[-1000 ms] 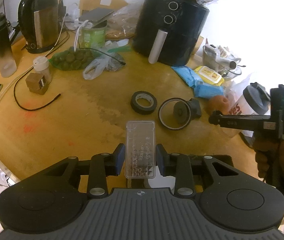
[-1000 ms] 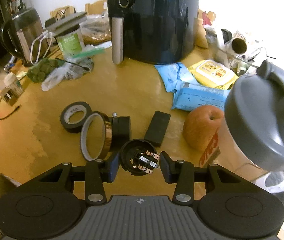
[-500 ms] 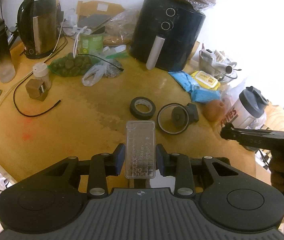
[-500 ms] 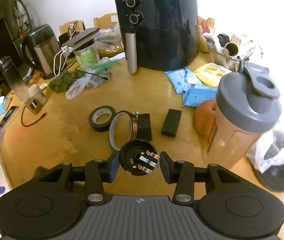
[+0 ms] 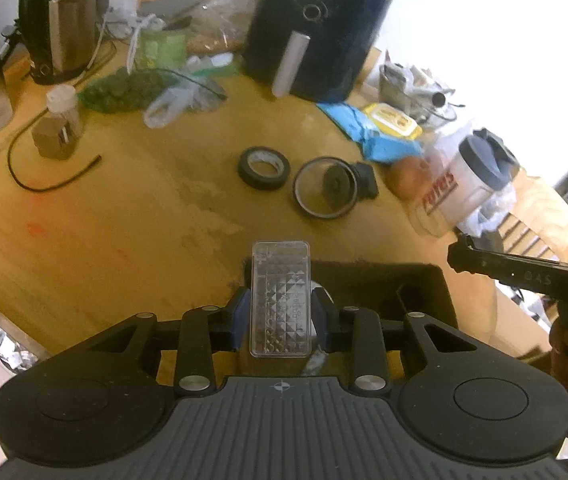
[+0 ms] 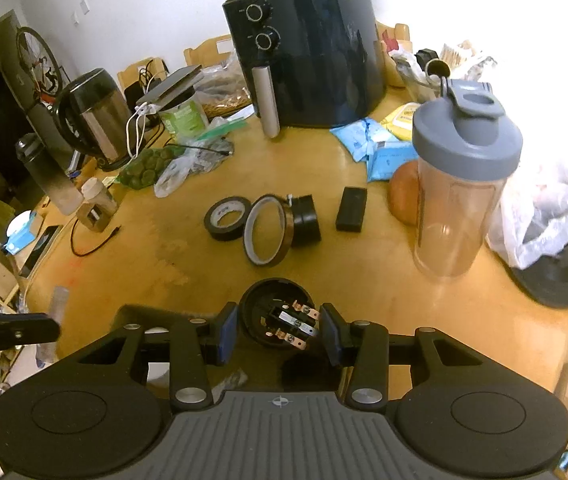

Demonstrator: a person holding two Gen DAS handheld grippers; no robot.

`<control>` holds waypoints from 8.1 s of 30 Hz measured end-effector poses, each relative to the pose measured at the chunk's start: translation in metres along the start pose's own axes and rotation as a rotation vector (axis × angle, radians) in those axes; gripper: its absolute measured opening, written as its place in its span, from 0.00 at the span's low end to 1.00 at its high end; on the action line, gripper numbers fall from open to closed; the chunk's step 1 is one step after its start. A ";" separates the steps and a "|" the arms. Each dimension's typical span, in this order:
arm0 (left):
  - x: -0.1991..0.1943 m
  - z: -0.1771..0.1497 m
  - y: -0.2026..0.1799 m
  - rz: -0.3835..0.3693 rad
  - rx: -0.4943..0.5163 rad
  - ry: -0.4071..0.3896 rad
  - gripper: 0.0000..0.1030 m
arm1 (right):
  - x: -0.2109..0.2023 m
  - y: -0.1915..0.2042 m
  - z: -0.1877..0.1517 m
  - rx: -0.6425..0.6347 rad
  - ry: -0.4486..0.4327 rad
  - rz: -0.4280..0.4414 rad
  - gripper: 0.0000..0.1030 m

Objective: Organize rigid objects
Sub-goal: 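Carry the clear case in the left tool and black plug in the right tool to the box, then open the left tool to drop the clear case while the right tool releases the plug, then withdraw both open tools from the box, then move the right tool to the amber-edged tape ring and close on it, then lift the tape ring with the right tool while the left tool approaches the black tape roll, then close the left tool on the black electrical tape roll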

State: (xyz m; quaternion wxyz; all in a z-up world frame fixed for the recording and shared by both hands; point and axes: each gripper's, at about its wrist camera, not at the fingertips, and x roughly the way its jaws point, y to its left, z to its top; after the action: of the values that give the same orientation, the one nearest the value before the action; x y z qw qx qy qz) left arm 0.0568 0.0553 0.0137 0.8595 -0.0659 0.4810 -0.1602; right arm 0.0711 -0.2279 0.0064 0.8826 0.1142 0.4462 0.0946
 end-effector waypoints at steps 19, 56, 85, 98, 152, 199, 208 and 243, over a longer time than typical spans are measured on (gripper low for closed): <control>0.004 -0.011 -0.018 0.022 0.020 0.015 0.52 | -0.016 0.005 -0.026 -0.012 0.026 0.008 0.45; 0.003 -0.030 -0.070 0.130 -0.016 0.038 0.52 | -0.020 -0.022 -0.025 -0.125 0.048 0.026 1.00; 0.003 -0.046 -0.105 0.176 -0.074 -0.003 0.52 | -0.026 -0.056 -0.039 -0.128 0.083 -0.004 1.00; 0.008 -0.026 -0.069 0.149 -0.063 0.001 0.52 | -0.004 -0.027 -0.021 -0.140 0.073 -0.043 1.00; 0.032 0.020 0.030 0.088 -0.085 0.013 0.52 | 0.113 0.022 0.058 -0.105 0.107 -0.141 0.59; 0.041 0.046 0.041 0.156 -0.052 -0.024 0.52 | 0.126 -0.005 0.072 0.076 0.067 -0.130 0.12; 0.060 0.067 0.033 0.157 0.022 -0.026 0.53 | 0.095 -0.019 0.068 0.106 0.039 -0.112 0.12; 0.207 0.121 0.012 0.125 0.324 0.105 0.83 | 0.028 -0.064 0.025 0.319 -0.018 -0.152 0.12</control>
State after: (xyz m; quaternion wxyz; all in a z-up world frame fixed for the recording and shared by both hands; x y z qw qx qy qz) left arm 0.2625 -0.0088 -0.0924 0.8409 0.1120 0.4961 -0.1850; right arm 0.1124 -0.2841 -0.0188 0.8617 0.2195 0.4551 -0.0455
